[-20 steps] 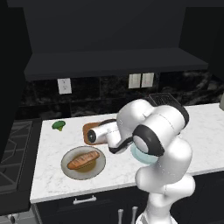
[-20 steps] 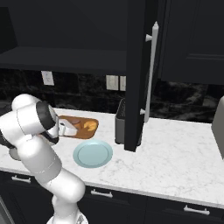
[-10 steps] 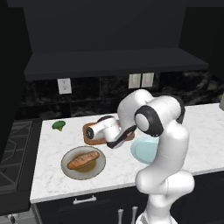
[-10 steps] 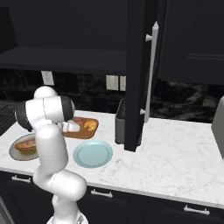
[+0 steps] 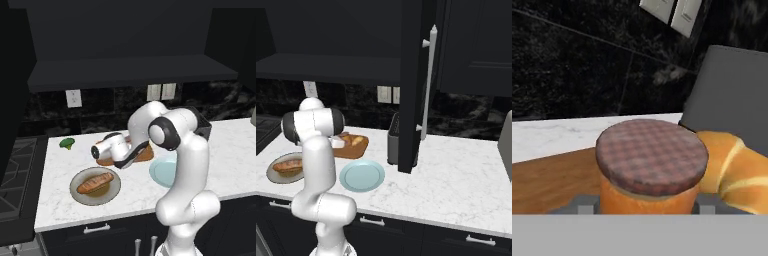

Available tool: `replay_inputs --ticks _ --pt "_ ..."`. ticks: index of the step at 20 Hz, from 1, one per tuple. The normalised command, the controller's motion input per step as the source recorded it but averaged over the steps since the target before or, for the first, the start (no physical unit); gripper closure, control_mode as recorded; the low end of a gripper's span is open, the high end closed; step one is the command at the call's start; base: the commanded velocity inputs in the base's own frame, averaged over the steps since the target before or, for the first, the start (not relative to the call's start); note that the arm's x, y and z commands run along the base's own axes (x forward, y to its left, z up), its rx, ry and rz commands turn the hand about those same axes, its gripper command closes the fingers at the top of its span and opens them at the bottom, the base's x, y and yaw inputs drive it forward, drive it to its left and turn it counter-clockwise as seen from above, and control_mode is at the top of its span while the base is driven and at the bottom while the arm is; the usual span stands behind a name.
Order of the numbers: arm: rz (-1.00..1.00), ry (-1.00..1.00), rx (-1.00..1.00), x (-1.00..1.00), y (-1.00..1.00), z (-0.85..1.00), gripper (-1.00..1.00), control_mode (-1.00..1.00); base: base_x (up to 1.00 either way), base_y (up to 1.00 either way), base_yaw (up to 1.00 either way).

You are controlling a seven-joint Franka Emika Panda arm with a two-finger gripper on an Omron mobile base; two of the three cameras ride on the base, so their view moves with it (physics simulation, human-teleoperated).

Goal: From the different types of pastries on the counter, select a croissant and place it on the cutting board. Then retrieve a jar of jam from the cabinet and place it alongside the croissant on the cutting board.

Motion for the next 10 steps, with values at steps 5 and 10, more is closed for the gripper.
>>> replay_inputs --ticks 5,10 --pt "0.0 -0.05 0.05 -0.53 0.0 0.16 -1.0 -1.0 0.0 0.0 0.0" --pt "-0.08 -0.05 0.1 -0.73 0.01 0.76 -1.0 -1.0 0.0 0.0 0.0"
